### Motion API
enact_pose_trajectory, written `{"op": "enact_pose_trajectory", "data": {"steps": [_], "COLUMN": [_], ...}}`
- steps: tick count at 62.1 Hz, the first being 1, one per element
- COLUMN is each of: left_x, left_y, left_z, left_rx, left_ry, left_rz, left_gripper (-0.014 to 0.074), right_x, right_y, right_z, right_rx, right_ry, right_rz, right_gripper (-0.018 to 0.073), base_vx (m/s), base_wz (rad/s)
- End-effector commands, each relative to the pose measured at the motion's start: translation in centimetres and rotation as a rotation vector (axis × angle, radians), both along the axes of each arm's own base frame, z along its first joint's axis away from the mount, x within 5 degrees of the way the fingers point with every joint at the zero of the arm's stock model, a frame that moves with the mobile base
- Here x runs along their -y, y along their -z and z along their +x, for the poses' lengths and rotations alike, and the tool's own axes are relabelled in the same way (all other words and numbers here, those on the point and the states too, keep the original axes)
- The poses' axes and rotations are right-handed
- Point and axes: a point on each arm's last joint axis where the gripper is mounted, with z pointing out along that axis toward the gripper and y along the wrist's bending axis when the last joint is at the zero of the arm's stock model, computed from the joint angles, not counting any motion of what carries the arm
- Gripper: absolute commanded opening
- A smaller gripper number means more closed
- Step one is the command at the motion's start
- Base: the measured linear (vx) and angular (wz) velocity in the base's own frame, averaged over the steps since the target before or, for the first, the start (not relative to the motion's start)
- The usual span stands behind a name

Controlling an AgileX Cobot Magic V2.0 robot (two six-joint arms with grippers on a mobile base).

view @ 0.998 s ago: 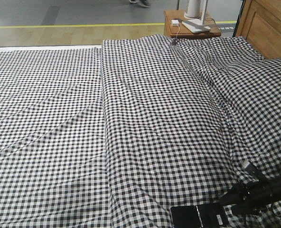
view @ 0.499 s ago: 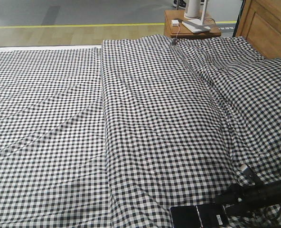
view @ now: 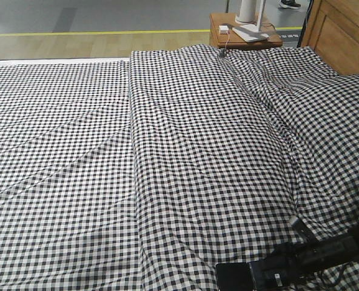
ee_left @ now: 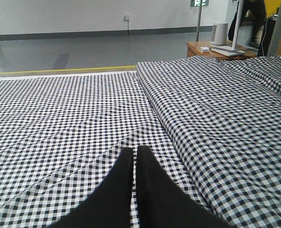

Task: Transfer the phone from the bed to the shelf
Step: 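Close the right gripper on the black phone's edge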

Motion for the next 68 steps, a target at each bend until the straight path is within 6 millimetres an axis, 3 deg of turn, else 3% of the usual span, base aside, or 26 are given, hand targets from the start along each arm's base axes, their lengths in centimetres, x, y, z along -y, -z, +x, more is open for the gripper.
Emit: {"op": "enact_pose_trajectory", "data": {"steps": [1,21,32,55,68], "left_x": [-0.05,-0.05,-0.05,-0.05,-0.05], "left_y": [-0.61,-0.61,-0.61,-0.61,-0.61], "left_z": [0.05,0.05,0.05,0.05,0.05], "left_rx": [0.076,0.076,0.076,0.076,0.076], "left_ry": [-0.006,-0.006,-0.006,-0.006,-0.006], "left_rz": [-0.014,-0.014,-0.014,-0.014,-0.014], "left_gripper": [0.0001,0.0001,0.0001,0.0001,0.0001], "right_x": [-1.17,-1.74,-1.73,-1.88,-2.08], "right_y": [-2.16,-1.92,-1.91,-2.38,-2.81], "right_z": [1.29,1.47,1.47,1.48,1.38], "right_rx": [0.062,0.063,0.063,0.063,0.057], "right_ry": [-0.053,-0.065,-0.064,-0.072,-0.081], "right_rz": [0.062,0.032,0.031,0.067,0.117], "right_gripper": [0.0529,0.0492,0.0375,-0.0015,-0.0010], "base_vx": [0.00,0.00,0.00,0.00,0.00], "base_wz": [0.00,0.00,0.00,0.00,0.00]}}
